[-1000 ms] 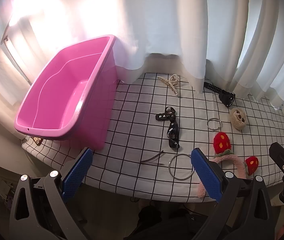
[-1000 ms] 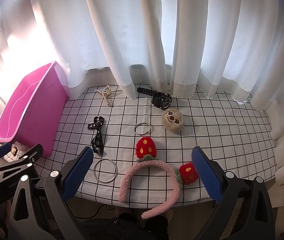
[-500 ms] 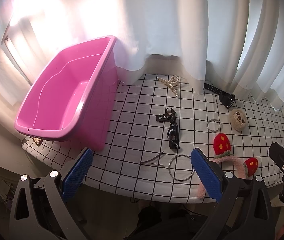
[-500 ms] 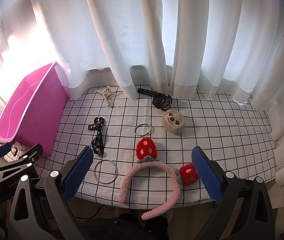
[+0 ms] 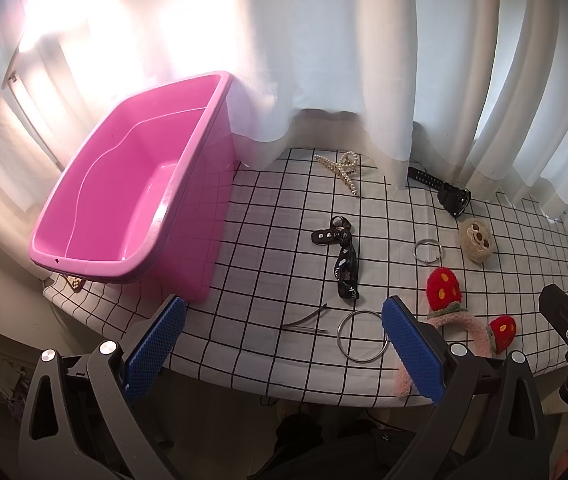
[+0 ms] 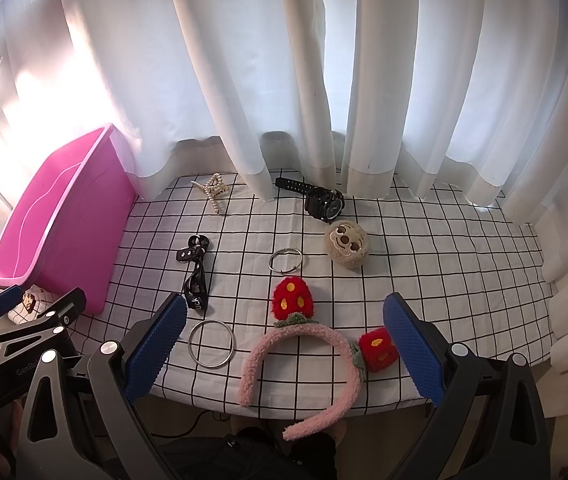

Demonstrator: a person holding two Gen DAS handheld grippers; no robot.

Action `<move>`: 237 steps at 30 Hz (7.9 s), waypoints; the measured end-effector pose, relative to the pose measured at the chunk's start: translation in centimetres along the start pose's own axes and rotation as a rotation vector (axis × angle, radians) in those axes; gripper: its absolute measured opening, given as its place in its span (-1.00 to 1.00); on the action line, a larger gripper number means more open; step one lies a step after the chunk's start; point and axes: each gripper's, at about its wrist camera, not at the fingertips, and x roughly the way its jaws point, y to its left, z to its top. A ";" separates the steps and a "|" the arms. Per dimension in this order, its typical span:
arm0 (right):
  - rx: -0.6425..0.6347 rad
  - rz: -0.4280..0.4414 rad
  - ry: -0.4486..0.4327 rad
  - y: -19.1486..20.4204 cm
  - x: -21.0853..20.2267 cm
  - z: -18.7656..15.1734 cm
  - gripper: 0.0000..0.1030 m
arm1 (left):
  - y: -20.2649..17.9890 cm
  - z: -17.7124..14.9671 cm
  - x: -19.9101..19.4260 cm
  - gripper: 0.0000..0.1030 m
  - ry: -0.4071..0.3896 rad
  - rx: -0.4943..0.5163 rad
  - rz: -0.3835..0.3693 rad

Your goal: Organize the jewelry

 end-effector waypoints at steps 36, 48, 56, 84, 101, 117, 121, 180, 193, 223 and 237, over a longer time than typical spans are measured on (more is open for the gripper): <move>0.007 0.007 -0.001 -0.3 -0.2 -0.4 0.83 | -0.1 -0.5 0.1 0.88 0.012 -0.002 -0.008; 0.048 0.018 0.099 -5.3 3.9 -4.1 0.83 | 1.3 -3.4 4.8 0.88 0.107 -0.057 -0.092; 0.006 -0.073 0.243 -8.5 10.0 -7.8 0.83 | 1.6 -6.7 10.3 0.88 0.162 -0.078 -0.132; 0.011 -0.078 0.349 -10.8 16.8 -12.4 0.83 | 1.6 -7.3 21.0 0.88 0.087 0.034 -0.174; 0.016 -0.088 0.276 -8.9 18.0 -10.6 0.83 | 1.0 -7.9 20.8 0.87 -0.010 0.006 -0.119; -0.035 -0.047 0.235 -8.6 17.6 -9.8 -0.07 | -1.3 -8.3 19.0 -0.95 -0.039 0.119 -0.192; -0.033 -0.009 0.226 -8.6 17.4 -9.7 -0.27 | -1.0 -8.1 19.0 -0.96 -0.028 0.104 -0.212; -0.466 0.555 -0.255 22.9 3.6 12.1 -0.62 | 21.9 6.0 1.1 -0.96 -0.389 -0.276 0.029; -0.628 0.465 -0.045 37.8 12.6 13.1 -0.61 | 27.1 7.0 10.0 -0.93 -0.186 -0.293 0.011; -0.446 0.374 -0.179 26.0 5.8 10.1 0.26 | 22.7 4.9 4.5 0.82 -0.324 -0.285 -0.031; -0.134 0.188 -0.180 4.2 3.7 4.1 0.28 | 8.3 3.0 0.8 0.88 -0.369 -0.088 -0.244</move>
